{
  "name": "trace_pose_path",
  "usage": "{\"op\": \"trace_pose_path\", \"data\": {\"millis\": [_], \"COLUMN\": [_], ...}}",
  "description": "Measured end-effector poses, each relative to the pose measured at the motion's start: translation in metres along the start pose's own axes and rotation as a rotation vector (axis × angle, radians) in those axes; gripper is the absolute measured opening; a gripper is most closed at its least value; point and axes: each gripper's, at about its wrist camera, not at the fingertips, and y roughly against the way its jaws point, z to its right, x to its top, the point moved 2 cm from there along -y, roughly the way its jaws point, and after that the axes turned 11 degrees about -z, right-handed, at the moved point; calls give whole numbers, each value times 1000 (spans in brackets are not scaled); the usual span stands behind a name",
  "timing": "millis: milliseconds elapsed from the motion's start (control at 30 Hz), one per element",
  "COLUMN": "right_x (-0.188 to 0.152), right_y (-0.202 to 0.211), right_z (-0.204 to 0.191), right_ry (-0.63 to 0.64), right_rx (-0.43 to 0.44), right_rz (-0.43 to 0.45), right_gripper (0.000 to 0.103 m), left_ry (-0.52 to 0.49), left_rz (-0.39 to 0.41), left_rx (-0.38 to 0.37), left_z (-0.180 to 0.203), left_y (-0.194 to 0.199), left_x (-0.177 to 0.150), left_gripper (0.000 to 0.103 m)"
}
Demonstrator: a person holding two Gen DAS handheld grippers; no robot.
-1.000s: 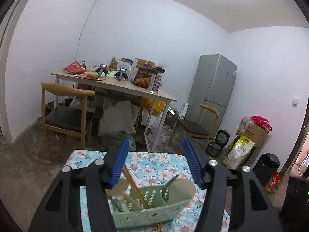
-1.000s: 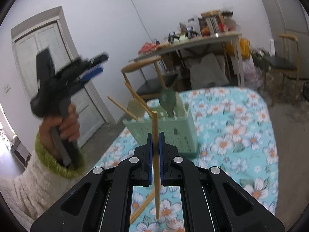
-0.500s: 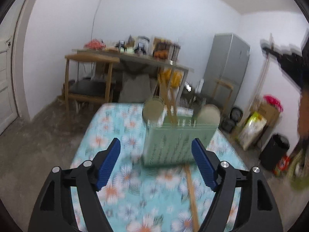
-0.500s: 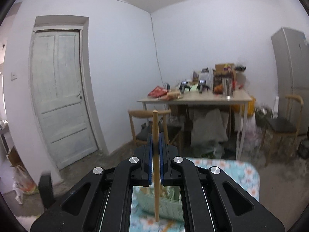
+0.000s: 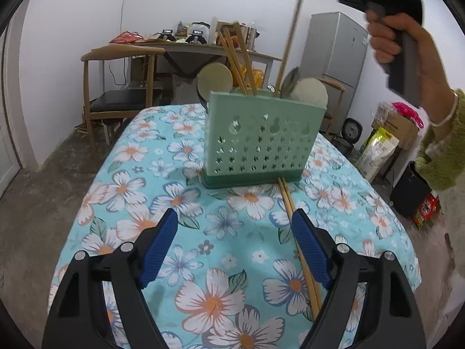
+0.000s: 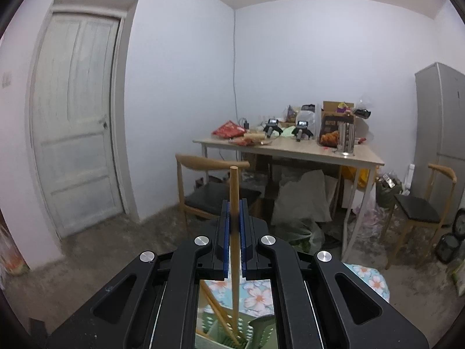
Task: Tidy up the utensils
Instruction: 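Lower the right tool's chopstick into the green holder and open the right tool, then move both open tools down toward the remaining chopsticks on the cloth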
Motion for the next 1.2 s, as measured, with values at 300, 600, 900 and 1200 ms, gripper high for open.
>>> {"op": "trace_pose_path", "data": {"millis": [300, 600, 900, 1200], "right_x": [-32, -35, -84, -239], "right_y": [-22, 34, 88, 39], "right_z": [-5, 7, 8, 8], "right_ry": [61, -9, -113, -351], "right_rx": [-24, 36, 101, 12], "right_rz": [-121, -81, -129, -611], "right_gripper": [23, 54, 78, 81], "left_ry": [-5, -2, -1, -3], "left_rz": [-34, -61, -110, -248], "left_rx": [-16, -6, 33, 134], "left_z": [2, 10, 16, 16], "left_y": [-12, -11, -11, -33], "left_x": [-6, -9, -20, -47], "left_gripper": [79, 79, 80, 81]}}
